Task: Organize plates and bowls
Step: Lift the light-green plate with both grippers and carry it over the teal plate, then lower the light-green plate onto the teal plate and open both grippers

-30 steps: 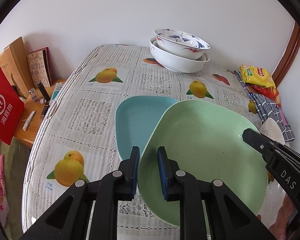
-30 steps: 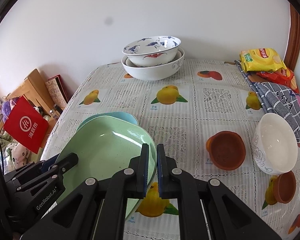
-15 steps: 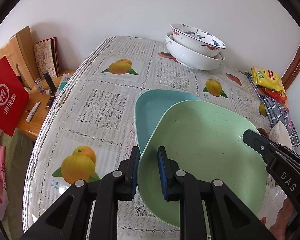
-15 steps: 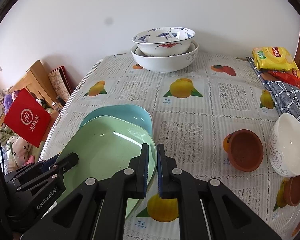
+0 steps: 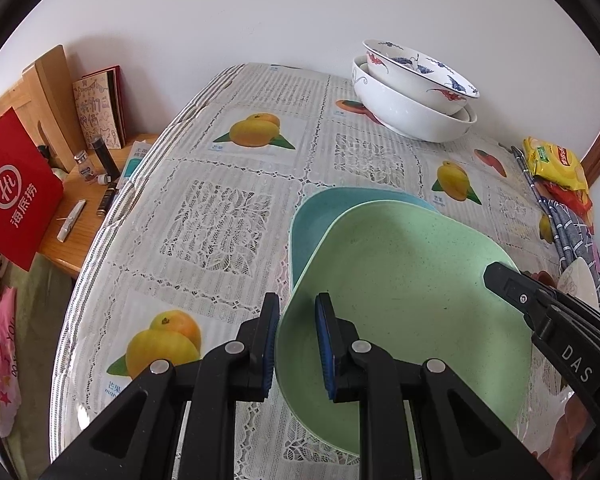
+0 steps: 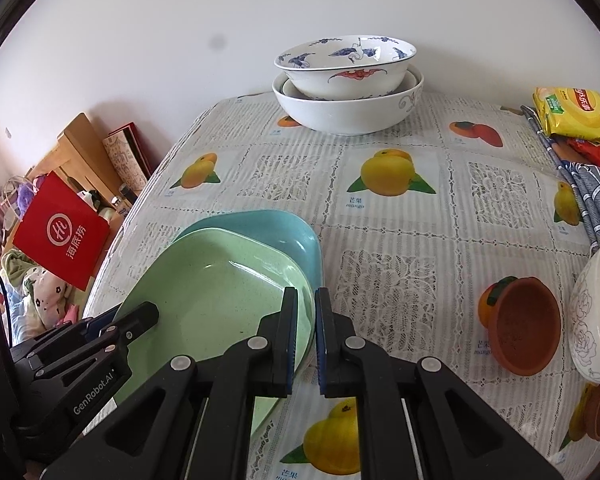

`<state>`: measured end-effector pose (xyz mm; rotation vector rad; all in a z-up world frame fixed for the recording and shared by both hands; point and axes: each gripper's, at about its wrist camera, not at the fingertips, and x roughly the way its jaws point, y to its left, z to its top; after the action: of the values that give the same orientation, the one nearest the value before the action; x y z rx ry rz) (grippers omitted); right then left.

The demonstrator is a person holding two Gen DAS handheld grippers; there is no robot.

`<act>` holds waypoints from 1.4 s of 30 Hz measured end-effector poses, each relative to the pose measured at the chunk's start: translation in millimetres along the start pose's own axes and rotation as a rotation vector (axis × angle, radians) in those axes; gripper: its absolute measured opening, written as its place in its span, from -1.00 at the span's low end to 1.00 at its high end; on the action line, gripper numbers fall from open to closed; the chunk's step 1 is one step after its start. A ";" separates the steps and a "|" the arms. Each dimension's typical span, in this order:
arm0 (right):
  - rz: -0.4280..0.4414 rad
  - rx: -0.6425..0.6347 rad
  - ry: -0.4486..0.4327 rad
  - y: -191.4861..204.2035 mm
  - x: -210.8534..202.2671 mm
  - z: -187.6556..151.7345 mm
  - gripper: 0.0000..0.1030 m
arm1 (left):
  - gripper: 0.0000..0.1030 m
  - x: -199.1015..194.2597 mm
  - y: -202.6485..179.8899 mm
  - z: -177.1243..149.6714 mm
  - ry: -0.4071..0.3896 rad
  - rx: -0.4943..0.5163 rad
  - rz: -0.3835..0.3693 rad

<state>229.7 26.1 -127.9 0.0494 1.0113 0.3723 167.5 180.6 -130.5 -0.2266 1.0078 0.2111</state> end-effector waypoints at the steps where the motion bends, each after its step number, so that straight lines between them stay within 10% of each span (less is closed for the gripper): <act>1: 0.004 0.001 0.004 -0.8 2.0 1.3 -0.83 | -0.65 1.3 0.1 1.2 0.000 -0.001 0.002; 42: 0.057 -0.080 0.001 -1.3 43.7 43.1 -0.51 | -0.65 20.2 6.7 14.4 0.031 -0.083 -0.056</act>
<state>286.8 44.8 -140.8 0.0058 0.9969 0.4645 187.7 192.5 -140.9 -0.3341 1.0232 0.1993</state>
